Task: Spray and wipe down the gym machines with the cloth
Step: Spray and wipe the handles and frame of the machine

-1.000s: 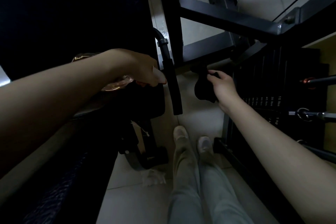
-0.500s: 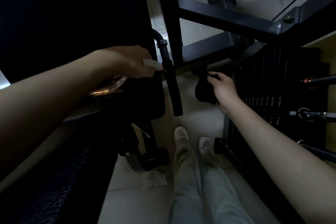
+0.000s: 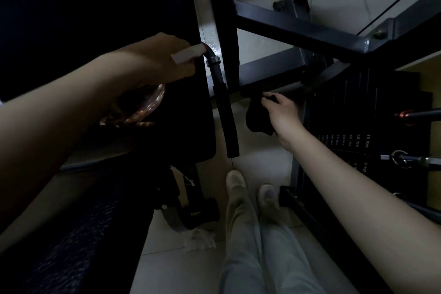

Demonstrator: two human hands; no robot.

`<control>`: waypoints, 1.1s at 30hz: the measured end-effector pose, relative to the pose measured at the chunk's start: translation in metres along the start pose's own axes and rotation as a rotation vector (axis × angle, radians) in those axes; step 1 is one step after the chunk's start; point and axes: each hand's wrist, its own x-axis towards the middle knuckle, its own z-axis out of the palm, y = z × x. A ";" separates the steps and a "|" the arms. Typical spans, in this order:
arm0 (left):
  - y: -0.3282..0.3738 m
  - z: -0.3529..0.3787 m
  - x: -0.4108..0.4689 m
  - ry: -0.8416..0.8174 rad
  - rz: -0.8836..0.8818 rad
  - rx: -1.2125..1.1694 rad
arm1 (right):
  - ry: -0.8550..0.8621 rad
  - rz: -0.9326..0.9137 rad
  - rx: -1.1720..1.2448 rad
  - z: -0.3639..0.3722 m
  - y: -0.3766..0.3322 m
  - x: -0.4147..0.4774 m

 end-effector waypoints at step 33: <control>-0.048 0.012 0.017 0.718 0.154 -0.347 | -0.087 -0.750 -0.825 0.096 0.019 0.062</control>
